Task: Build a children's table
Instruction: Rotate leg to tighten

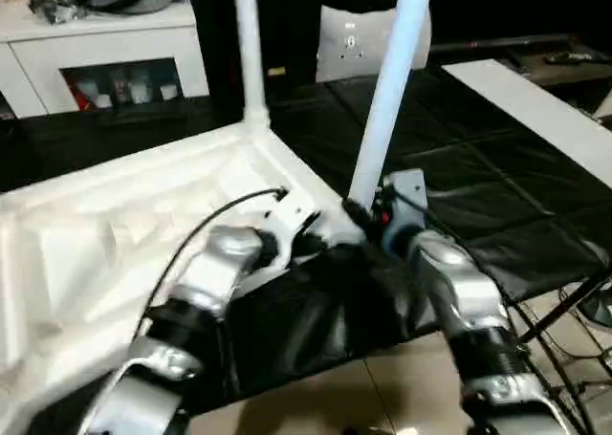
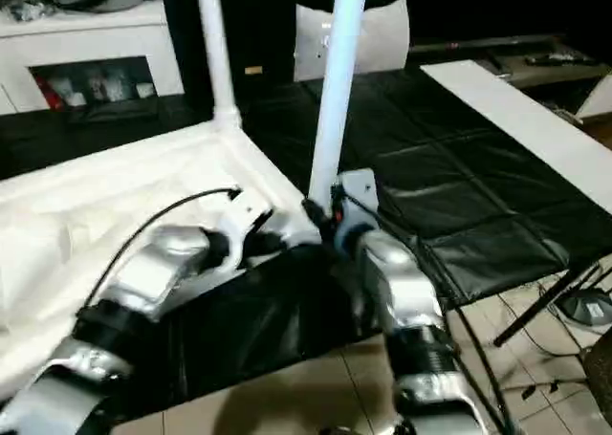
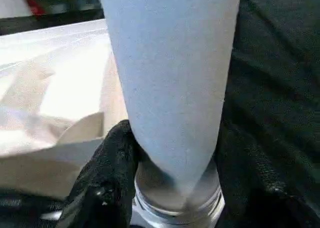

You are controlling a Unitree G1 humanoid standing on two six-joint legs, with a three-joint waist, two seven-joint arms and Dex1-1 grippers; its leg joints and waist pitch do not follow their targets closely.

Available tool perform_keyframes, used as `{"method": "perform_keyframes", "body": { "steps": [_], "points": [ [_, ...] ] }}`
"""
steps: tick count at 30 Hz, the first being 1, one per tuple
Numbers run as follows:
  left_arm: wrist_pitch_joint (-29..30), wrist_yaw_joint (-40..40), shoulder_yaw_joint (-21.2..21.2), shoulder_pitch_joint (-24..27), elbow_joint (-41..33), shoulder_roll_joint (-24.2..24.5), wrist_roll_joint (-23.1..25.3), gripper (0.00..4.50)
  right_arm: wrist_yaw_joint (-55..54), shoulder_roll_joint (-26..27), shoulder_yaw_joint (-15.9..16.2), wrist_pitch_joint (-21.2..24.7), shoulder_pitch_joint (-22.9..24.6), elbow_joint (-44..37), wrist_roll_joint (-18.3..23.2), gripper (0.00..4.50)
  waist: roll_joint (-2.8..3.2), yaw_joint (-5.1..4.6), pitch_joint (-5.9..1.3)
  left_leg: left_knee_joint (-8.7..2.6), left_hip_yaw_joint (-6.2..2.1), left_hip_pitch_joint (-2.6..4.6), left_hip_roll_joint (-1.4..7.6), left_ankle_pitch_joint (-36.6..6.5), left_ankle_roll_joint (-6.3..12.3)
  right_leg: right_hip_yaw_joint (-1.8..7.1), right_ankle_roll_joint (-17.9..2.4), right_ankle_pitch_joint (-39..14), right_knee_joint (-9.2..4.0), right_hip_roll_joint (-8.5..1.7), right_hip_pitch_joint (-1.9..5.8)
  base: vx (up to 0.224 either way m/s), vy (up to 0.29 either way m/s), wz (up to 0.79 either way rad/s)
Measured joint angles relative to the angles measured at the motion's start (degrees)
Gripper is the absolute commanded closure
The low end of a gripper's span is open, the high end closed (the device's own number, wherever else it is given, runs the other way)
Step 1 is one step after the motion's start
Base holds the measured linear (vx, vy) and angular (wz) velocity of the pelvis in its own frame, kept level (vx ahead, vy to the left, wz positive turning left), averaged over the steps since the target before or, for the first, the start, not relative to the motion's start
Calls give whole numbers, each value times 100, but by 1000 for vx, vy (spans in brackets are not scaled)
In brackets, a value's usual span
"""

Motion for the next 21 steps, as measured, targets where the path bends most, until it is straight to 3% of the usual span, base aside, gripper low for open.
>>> {"method": "perform_keyframes", "body": {
  "steps": [6, 10, 12, 17, 21],
  "points": [
    [-249, -85, -145, -15, -140, 101, 86, 450, -16, -39, 64, -564, 22, 132, -103, 134, -6, 159, -2, -3, 12, -87, -6, 3, 3, 22, -84, -97, 184, 1, -183, 0, 0, 0],
    [-370, -326, -263, 102, -326, 251, 84, 450, 550, -320, 157, -725, 271, -67, -53, 108, -6, 247, -1, -3, 18, -79, 4, 3, 4, 25, -99, -107, 214, 10, -197, 0, 0, 0],
    [-481, -562, -349, 158, -365, 381, 63, 450, 1190, -806, 254, -733, 507, -411, 53, 96, -5, 321, 1, -2, 21, -64, 3, 5, 3, 31, -102, -102, 214, 10, -187, 0, 0, 0],
    [-745, -1038, -410, 251, -370, 745, -3, 450, 2550, -1581, 391, -767, 787, -1002, 394, 53, -5, 376, 1, 12, 23, -36, 3, 17, -16, 41, -70, -89, 205, 12, -156, 0, 0, 0],
    [-988, -1701, -582, 339, -484, 1119, -84, 450, 3487, -2195, 437, -800, 849, -1056, 554, 53, -5, 429, 1, 12, 23, -35, 4, 29, -27, 46, -63, -60, 184, 12, -146, 0, 0, 0]
  ]
}}
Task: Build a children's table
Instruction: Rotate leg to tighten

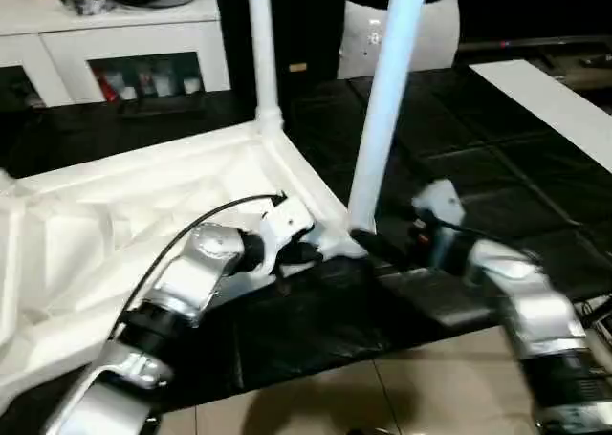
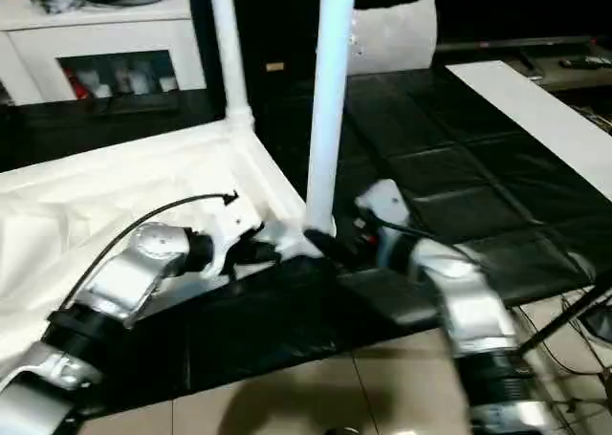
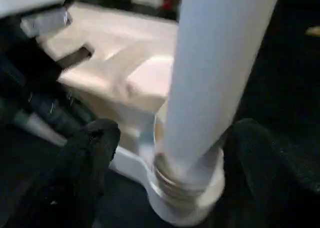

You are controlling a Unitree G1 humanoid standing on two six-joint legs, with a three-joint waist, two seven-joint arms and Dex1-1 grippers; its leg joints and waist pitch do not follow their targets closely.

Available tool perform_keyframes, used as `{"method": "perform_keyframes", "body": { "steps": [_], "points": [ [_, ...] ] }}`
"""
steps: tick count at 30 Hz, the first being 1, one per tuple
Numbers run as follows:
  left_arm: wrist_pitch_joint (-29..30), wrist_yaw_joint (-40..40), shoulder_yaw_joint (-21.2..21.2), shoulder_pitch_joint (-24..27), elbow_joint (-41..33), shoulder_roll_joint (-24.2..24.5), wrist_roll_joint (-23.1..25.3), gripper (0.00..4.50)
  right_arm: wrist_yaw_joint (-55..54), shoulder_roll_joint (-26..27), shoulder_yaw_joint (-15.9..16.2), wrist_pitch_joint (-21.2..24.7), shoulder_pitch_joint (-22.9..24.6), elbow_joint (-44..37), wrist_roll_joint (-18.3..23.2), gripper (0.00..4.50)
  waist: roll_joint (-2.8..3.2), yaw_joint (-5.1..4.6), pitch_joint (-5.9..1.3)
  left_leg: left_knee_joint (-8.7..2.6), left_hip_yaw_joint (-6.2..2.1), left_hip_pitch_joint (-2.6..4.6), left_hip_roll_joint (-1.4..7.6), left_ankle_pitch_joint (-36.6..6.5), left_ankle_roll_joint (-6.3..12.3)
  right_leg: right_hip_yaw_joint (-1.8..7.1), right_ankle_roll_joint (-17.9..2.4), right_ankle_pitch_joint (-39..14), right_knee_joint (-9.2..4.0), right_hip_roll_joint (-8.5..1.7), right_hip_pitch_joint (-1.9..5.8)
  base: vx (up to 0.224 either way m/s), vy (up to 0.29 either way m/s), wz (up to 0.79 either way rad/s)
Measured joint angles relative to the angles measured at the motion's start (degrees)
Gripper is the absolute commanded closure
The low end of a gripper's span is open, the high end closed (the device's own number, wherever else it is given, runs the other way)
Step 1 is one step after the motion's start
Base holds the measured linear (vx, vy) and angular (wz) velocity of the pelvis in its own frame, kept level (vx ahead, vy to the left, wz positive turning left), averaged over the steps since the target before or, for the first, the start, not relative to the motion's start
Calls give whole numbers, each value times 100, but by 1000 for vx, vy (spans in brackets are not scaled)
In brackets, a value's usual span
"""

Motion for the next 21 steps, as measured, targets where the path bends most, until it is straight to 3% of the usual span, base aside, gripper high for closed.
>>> {"method": "perform_keyframes", "body": {
  "steps": [8, 13, 21],
  "points": [
    [-512, -1054, -274, 73, -161, 500, -96, 450, 1213, -438, 302, -36, -16, 44, 183, 53, -5, 105, -2, 0, 1, -3, -4, 7, 9, 30, 6, 3, -7, -2, 6, 0, 0, 0],
    [-819, -1521, -454, 74, -214, 665, -145, 450, 1961, -638, 518, -28, -195, 182, 301, 100, -14, 202, -1, 0, 7, -2, -4, 7, 9, 37, 8, 2, -3, -1, 3, 0, 0, 0],
    [-905, -1831, -602, 76, -360, 777, -174, 450, 2376, -651, 658, 56, -245, 299, 359, 173, -27, 205, -1, 2, 10, -2, -6, 7, 9, 47, 9, 4, -1, -1, 2, 0, 0, 0]
  ]
}}
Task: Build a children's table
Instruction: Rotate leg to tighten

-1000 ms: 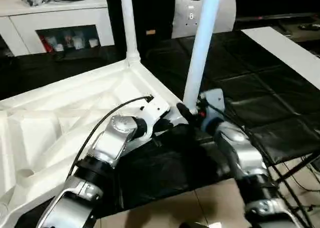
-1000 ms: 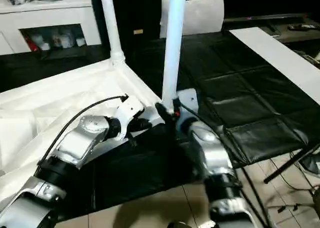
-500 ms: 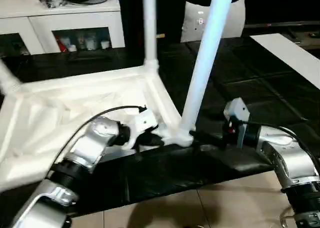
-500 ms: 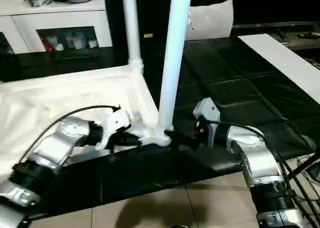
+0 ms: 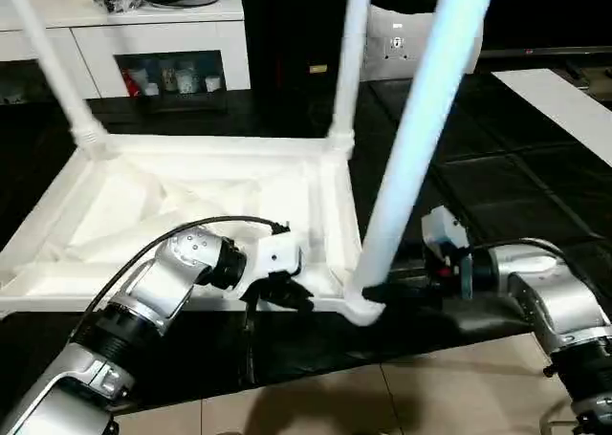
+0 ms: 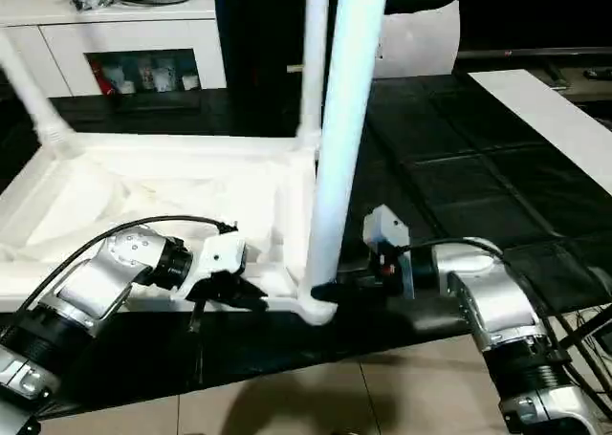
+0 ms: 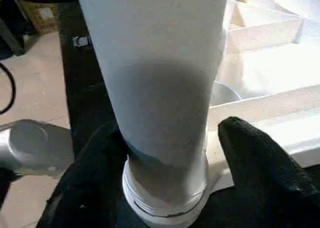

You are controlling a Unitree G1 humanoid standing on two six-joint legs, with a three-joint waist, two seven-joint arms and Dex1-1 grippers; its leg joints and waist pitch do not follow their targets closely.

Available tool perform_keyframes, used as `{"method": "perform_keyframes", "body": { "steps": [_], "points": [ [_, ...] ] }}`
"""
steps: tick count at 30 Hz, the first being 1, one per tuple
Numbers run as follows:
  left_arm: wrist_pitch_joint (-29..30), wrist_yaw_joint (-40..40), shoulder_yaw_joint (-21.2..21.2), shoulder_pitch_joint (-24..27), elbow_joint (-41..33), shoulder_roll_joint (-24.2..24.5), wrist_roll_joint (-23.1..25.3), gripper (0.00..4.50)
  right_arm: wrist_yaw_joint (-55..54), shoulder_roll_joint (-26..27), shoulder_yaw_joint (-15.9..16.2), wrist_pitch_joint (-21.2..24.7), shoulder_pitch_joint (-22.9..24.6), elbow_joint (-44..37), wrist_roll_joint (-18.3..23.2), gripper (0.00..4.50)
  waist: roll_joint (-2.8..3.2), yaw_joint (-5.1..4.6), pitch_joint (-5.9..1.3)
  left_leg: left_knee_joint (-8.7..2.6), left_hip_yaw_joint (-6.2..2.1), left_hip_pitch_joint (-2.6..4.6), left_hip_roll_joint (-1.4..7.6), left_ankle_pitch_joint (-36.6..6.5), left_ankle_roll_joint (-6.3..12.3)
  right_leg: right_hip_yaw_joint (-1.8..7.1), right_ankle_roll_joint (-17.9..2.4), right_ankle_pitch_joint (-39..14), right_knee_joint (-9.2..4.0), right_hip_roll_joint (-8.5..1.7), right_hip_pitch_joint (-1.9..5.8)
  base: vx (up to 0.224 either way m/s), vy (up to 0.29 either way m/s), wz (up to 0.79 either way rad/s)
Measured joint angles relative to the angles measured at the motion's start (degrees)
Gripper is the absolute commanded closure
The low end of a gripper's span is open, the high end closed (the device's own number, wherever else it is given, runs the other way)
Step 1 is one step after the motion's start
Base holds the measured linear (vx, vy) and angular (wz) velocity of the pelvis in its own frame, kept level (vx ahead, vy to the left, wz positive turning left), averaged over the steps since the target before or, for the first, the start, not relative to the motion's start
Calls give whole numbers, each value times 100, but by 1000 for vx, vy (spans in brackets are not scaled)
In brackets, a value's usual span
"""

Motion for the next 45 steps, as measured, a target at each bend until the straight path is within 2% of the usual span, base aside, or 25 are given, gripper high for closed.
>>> {"method": "perform_keyframes", "body": {
  "steps": [9, 19, 21, 26, 28, 33, 35, 38, 40, 41, 45],
  "points": [
    [-61, -73, -16, 21, -7, 16, -1, 450, 222, -50, 98, 52, -20, -9, 33, 248, 0, 4, 0, 0, 0, -1, 0, 0, 0, 0, 2, -1, -1, 0, 0, 0, 0, 0],
    [-17, -113, -22, 37, -36, 11, -20, 450, 230, -93, 89, 249, 60, -192, 57, 259, 0, 12, 0, 0, 0, -1, 0, 1, -1, 1, 4, -1, -1, 0, 1, 0, 0, 0],
    [213, -51, -1, 53, -113, -58, -36, 450, 18, 12, -15, 469, 263, -409, 135, 259, -5, 23, -3, 0, 0, 1, 1, 1, -1, 0, 5, -1, -1, 1, 3, 0, 0, 0],
    [706, 351, 192, 52, -89, -195, -15, 450, -749, 377, -232, 664, 415, -483, 134, 259, -8, -31, -5, 0, 2, 6, -1, 21, -33, 6, 8, 15, -1, 5, 6, 0, 0, 0],
    [991, 642, 322, 38, -42, -280, 1, 450, -1339, 669, -347, 719, 448, -484, 44, 259, -7, -96, -6, -1, 2, 8, -5, 34, -52, 4, 11, 21, -9, 8, 5, 0, 0, 0],
    [1680, 1637, 685, -120, 235, -864, 20, 450, -3045, 1432, -659, 841, 342, -410, -345, 259, -3, -374, -6, 0, -7, -12, 0, 48, -52, -48, 15, 24, -115, 17, 24, 0, 0, 0],
    [1828, 2015, 783, -226, 405, -1098, 20, 450, -3593, 1690, -745, 843, 207, -242, -486, 259, -3, -457, -6, 3, -21, -18, 6, 50, -47, -89, 15, 24, -159, 14, 48, 0, 0, 0],
    [1938, 2775, 1032, -386, 725, -1491, 27, 450, -4819, 2376, -1006, 907, -165, 170, -627, 259, 3, -591, -2, -6, -30, -9, 9, 48, -43, -115, 12, 30, -213, 12, 88, 0, 0, 0],
    [1947, 3129, 1129, -508, 858, -1691, 41, 450, -5405, 2642, -1162, 897, -380, 355, -662, 259, 3, -626, -2, -7, -31, -16, 3, 38, -27, -111, 9, 34, -218, 4, 90, 0, 0, 0],
    [1944, 3238, 1169, -543, 900, -1767, 41, 450, -5575, 2710, -1201, 788, -433, 454, -667, 203, 2, -629, -2, -7, -31, -16, 3, 29, -15, -105, 7, 62, -219, 0, 93, 0, 0, 0],
    [1936, 3509, 1198, -583, 942, -1908, 44, 450, -5886, 2926, -1255, 451, -565, 686, -750, 183, 2, -583, -2, -25, -29, -38, 3, 14, 25, -89, 30, 110, -184, 0, 54, 47, -9, 3]
  ]
}}
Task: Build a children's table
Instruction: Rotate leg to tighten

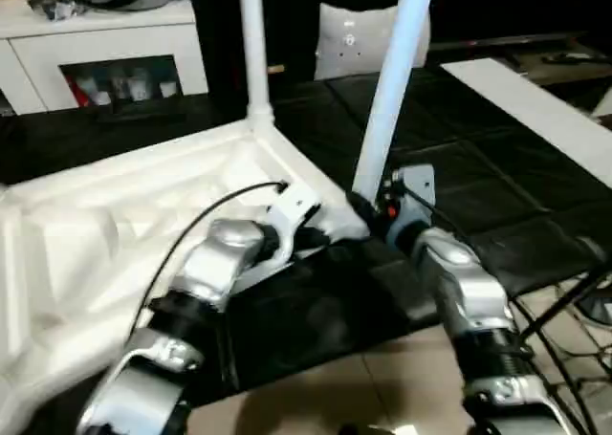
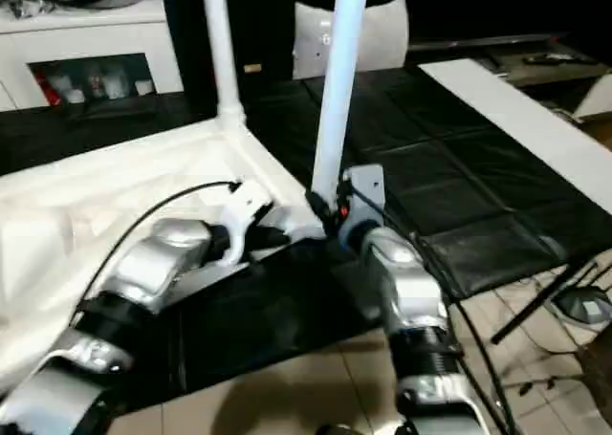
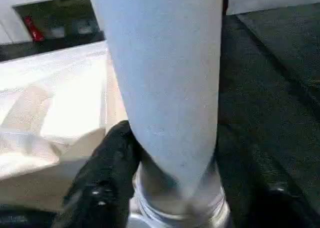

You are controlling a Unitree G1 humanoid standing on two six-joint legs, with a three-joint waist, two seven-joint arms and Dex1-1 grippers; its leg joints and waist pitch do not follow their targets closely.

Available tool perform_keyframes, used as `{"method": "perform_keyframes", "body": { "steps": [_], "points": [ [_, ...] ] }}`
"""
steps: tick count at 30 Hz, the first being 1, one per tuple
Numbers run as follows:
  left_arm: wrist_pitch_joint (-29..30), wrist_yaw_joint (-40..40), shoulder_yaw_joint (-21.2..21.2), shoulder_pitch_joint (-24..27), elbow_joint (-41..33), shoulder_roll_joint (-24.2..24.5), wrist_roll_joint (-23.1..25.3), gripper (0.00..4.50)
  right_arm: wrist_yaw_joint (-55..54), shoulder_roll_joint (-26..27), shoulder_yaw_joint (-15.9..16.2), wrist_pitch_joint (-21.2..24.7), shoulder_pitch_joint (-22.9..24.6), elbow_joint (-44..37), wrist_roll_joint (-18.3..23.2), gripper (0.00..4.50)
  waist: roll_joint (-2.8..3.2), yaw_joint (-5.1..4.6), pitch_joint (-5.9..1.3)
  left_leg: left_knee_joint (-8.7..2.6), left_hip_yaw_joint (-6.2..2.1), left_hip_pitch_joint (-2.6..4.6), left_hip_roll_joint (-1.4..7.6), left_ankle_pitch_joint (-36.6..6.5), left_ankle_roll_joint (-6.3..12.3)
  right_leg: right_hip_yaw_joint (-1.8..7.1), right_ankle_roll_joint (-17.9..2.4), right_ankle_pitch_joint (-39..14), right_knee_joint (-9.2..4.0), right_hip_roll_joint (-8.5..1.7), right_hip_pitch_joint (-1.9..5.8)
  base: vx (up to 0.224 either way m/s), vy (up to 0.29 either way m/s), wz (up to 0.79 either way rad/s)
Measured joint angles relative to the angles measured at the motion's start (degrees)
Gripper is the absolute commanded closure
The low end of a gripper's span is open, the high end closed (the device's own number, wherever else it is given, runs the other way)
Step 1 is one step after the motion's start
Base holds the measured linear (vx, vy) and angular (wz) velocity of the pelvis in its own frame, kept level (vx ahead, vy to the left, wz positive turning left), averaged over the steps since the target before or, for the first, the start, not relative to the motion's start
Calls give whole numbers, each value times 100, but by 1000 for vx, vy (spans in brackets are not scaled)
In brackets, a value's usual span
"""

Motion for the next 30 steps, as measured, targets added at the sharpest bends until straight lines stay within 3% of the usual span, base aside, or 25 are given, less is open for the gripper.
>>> {"method": "perform_keyframes", "body": {
  "steps": [3, 6, 13, 16, 20, 23, 27, 30],
  "points": [
    [-57, -11, -10, 0, -13, 25, 3, 450, 55, -8, 23, -128, 18, 3, -41, 145, 1, 76, -2, 2, 7, -41, -5, -4, 1, 17, -50, -58, 101, -7, -97, 55, -24, 0],
    [-131, -108, -58, 1, -54, 101, 12, 450, 218, -124, 124, -279, 77, -28, -66, 113, 1, 142, -2, 6, 12, -50, -6, -4, 1, 24, -80, -101, 176, -6, -139, 0, 0, 0],
    [-404, -527, -338, 132, -180, 405, 74, 450, 1491, -914, 347, -429, 608, -440, 99, 61, 2, 313, -1, 20, 14, -43, 3, 13, -6, 30, -73, -78, 183, 4, -141, 0, 0, 0],
    [-671, -812, -454, 181, -184, 671, 102, 450, 2196, -1321, 469, -448, 752, -645, 192, 30, 2, 308, -1, 31, 16, -38, 2, 30, -33, 40, -62, -50, 173, 8, -135, 0, 0, 0],
    [-1127, -1378, -680, 378, -312, 1015, 126, 450, 3043, -1817, 619, -475, 830, -785, 364, 14, 5, 325, 1, 25, 10, 39, 1, 21, -75, 27, -56, -42, 139, 9, -47, 0, 0, 0],
    [-1566, -1976, -795, 563, -442, 1308, 67, 450, 3799, -2313, 636, -400, 835, -908, 527, 14, 9, 370, 0, 3, -4, 51, 11, 22, -74, -9, -45, -34, 60, 9, 25, 0, 0, 0],
    [-1929, -2594, -958, 665, -522, 1588, -7, 450, 4557, -2518, 871, -400, 827, -923, 592, 14, 9, 391, 0, 4, -3, 129, 12, 22, -69, -22, -35, -34, 7, 1, 121, 0, 0, 0],
    [-2163, -2924, -1091, 704, -603, 1709, -45, 450, 5078, -2758, 1072, -344, 813, -878, 645, 14, 8, 392, 0, 1, -3, 123, 15, 12, -51, -11, -26, -34, -26, -7, 139, 0, 0, 0]
  ]
}}
